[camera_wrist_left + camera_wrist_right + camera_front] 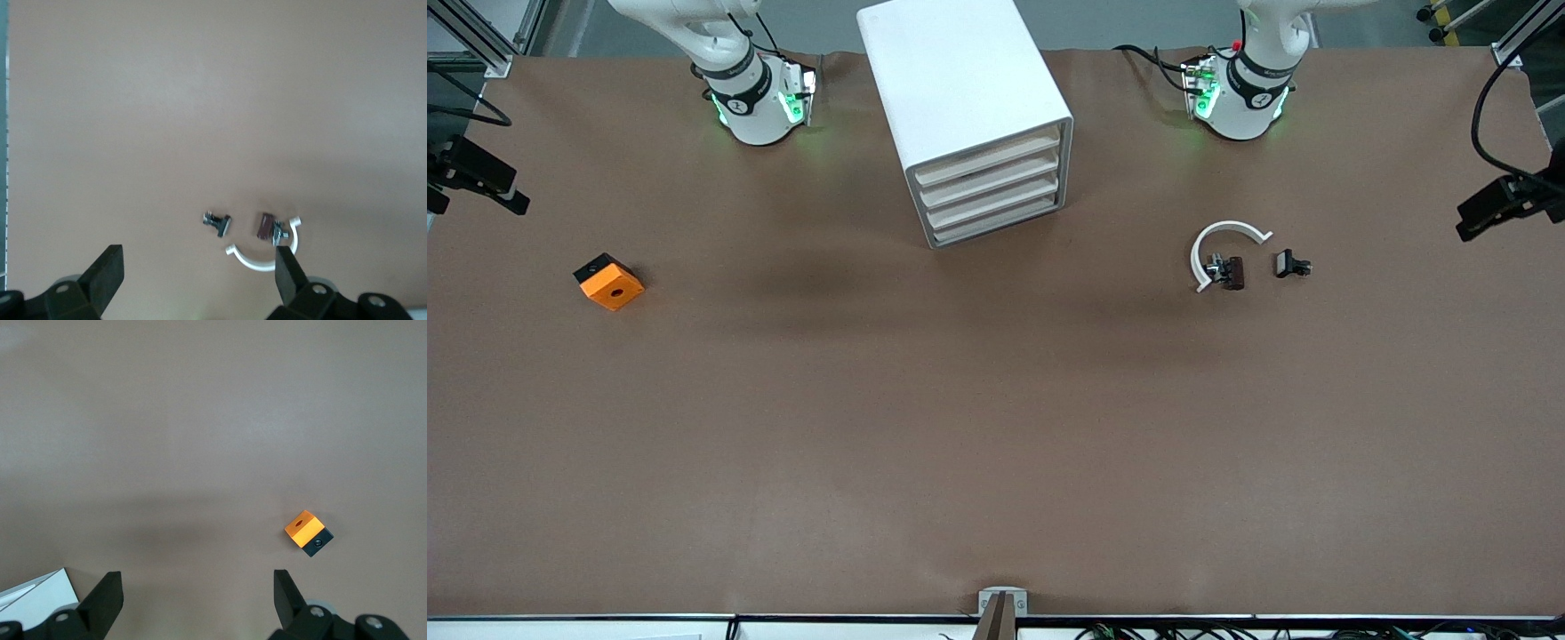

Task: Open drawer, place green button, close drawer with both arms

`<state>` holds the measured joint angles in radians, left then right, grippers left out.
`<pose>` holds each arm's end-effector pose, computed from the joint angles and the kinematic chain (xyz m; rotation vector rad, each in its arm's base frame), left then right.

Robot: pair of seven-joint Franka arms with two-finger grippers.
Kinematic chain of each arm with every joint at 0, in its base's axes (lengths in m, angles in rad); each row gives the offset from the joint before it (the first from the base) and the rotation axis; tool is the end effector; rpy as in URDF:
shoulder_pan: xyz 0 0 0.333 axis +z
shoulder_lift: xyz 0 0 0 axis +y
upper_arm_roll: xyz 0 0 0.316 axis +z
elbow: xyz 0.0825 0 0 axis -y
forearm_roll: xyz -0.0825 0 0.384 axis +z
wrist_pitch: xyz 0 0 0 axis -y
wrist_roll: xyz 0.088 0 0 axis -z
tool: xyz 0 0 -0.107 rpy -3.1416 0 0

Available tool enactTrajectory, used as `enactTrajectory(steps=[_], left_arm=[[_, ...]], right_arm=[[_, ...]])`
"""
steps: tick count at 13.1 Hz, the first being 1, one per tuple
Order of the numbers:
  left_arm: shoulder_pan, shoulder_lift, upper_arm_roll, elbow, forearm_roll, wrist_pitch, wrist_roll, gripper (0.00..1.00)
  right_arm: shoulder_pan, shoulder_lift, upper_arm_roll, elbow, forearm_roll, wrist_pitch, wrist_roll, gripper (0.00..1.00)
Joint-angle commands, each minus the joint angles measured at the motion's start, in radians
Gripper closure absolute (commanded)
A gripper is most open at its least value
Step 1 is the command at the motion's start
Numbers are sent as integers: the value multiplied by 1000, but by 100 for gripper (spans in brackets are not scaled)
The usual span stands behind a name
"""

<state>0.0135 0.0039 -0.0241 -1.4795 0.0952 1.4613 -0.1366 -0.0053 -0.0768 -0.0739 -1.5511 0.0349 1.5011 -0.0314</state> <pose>0.5447 0.0053 0.6560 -3.0385 -0.2060 0.0230 0.5217 -0.0392 0.6689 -3.1016 0.0694 -0.0447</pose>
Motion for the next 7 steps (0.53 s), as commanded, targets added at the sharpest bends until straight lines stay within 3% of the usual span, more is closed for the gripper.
enactTrajectory(steps=[1, 4, 7], left_arm=[[-50, -82, 67, -99, -73, 1, 54, 0], [-83, -159, 95, -177, -77, 5, 81, 0], [-72, -164, 37, -202, -75, 25, 81, 0]], right_arm=[[-12, 11, 11, 26, -18, -13, -10, 0], [-10, 11, 11, 26, -20, -12, -10, 0], [-10, 11, 11, 26, -20, -12, -10, 0]])
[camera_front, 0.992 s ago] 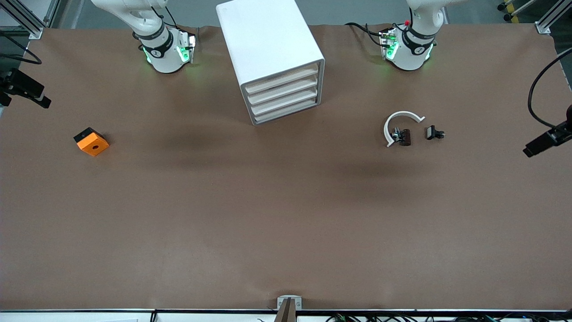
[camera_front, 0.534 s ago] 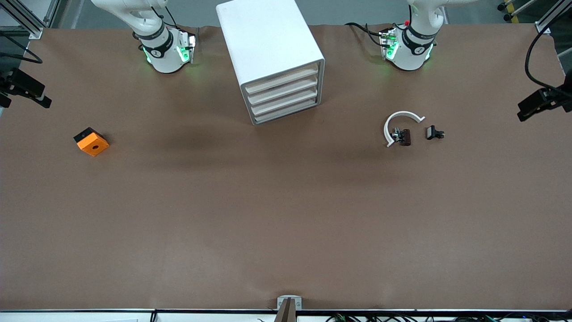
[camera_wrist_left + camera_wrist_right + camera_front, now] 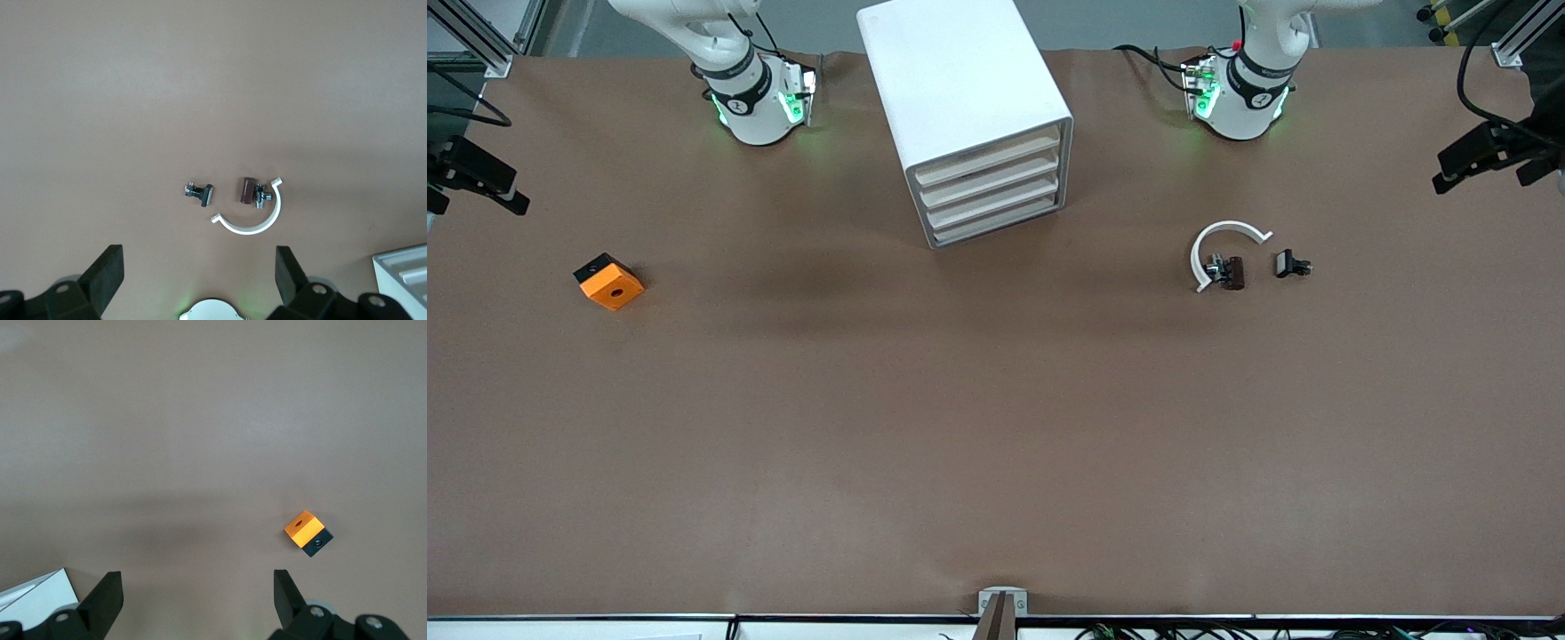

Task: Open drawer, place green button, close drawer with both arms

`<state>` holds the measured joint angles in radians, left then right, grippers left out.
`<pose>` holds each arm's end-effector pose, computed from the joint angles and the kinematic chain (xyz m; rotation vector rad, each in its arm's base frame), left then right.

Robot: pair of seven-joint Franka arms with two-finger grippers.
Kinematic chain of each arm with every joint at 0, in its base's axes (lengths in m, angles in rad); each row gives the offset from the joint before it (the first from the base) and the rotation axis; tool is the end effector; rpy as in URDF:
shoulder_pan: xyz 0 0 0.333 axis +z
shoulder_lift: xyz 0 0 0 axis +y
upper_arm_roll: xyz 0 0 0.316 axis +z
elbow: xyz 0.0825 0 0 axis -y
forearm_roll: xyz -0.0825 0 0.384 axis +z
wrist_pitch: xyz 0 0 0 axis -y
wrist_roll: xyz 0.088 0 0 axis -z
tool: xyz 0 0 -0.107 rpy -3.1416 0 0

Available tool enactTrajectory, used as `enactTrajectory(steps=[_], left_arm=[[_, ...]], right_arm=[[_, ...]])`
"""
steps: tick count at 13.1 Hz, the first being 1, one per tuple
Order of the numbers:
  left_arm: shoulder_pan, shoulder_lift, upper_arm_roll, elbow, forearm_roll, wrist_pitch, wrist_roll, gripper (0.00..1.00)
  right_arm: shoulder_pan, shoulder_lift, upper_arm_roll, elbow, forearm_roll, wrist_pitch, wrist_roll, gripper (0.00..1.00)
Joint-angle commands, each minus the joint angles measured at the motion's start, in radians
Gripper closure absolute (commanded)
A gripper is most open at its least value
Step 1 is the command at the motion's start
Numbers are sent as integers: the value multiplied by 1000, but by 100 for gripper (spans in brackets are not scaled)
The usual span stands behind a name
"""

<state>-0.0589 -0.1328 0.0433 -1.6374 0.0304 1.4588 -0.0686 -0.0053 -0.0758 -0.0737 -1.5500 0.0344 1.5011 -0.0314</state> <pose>0.5007 -0.0026 0.6539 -3.1132 -0.0859 0.0699 0.5220 -0.0392 0.6689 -3.1022 0.0692 -0.0448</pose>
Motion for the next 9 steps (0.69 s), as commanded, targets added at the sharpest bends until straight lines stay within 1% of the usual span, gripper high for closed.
enactTrajectory(steps=[1, 3, 5, 8, 9], left_arm=[[8, -19, -54, -42, -12, 41, 13, 0], [43, -14, -97, -45, -12, 64, 13, 0], [92, -7, -167, -47, -12, 77, 13, 0], [111, -13, -171, -45, -12, 78, 15, 0], [111, -11, -171, -42, -13, 78, 15, 0]], right_arm=[[-10, 10, 11, 25, -21, -12, -12, 0], [-10, 10, 12, 25, -21, -13, -12, 0], [-10, 10, 12, 25, -21, -13, -12, 0], [-10, 10, 12, 25, -27, -15, -15, 0], [-8, 10, 12, 25, -43, -15, -13, 0]])
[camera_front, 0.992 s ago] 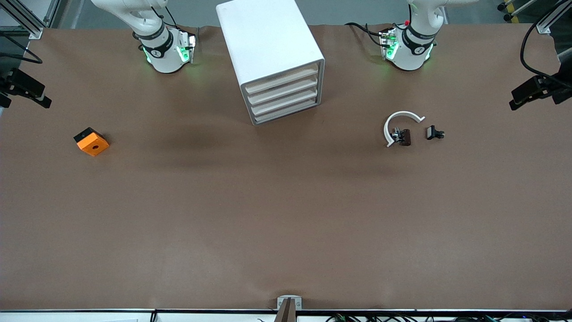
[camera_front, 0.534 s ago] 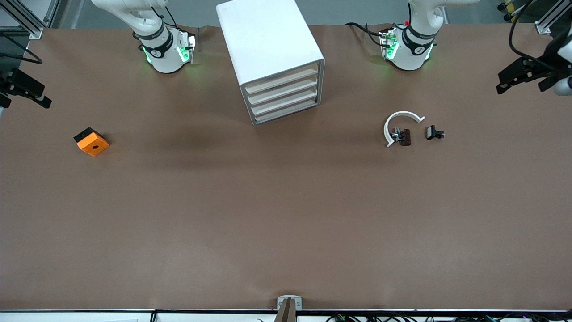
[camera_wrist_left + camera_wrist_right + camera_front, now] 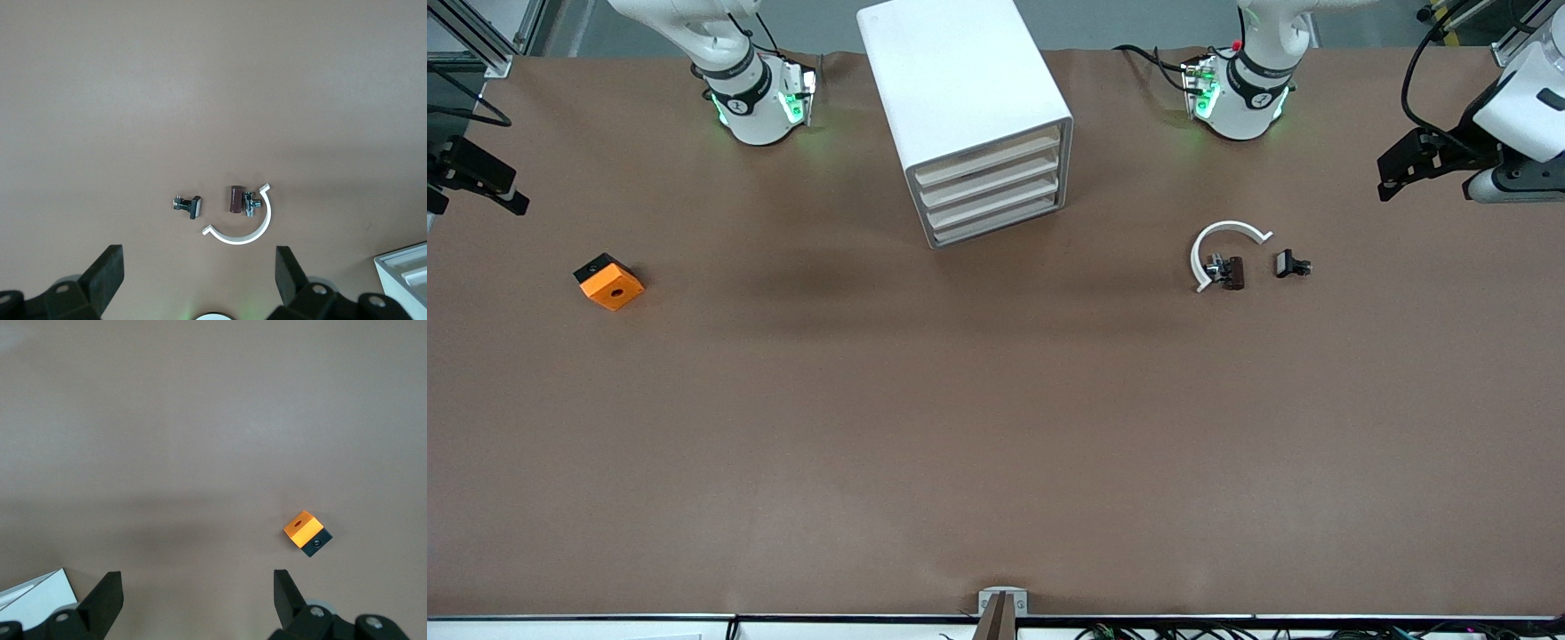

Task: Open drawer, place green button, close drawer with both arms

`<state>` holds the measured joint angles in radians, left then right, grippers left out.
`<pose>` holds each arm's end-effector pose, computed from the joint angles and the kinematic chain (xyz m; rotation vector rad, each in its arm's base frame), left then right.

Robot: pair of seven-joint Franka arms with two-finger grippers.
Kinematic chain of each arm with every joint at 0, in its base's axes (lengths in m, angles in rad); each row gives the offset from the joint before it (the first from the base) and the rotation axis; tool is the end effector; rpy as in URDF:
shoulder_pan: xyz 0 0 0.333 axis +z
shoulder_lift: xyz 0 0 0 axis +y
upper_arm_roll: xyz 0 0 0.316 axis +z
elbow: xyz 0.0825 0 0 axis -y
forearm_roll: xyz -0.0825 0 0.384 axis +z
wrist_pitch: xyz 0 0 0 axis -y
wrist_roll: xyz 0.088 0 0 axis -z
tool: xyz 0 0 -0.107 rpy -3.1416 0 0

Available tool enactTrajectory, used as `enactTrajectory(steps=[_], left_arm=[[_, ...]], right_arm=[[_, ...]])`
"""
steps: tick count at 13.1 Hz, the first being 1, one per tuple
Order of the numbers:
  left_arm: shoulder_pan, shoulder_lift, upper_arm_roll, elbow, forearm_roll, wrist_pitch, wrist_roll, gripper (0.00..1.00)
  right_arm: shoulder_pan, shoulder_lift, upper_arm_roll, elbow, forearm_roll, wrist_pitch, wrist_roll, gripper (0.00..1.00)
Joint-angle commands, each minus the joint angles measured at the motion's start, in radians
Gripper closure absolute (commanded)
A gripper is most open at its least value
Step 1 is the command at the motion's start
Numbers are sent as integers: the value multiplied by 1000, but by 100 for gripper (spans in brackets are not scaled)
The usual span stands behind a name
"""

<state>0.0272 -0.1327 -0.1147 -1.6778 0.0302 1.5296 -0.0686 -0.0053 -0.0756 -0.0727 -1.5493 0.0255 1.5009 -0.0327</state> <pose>0.5063 -0.0452 0.6408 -3.0950 0.0260 0.0198 0.5220 -0.0397 0.6690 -3.1112 0.0670 -0.0446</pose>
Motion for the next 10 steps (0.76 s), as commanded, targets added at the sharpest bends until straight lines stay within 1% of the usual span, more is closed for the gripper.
enactTrajectory(steps=[1, 6, 10], left_arm=[[25, -10, -13, 3, -13, 7, 15, 0], [25, 31, -11, 56, -18, 7, 4, 0], [23, 33, -11, 58, -13, 6, 9, 0]], right_arm=[[-9, 10, 11, 24, -36, -15, -12, 0], [-9, 11, 11, 24, -36, -15, -9, 0], [-13, 11, 11, 24, -35, -13, -7, 0]])
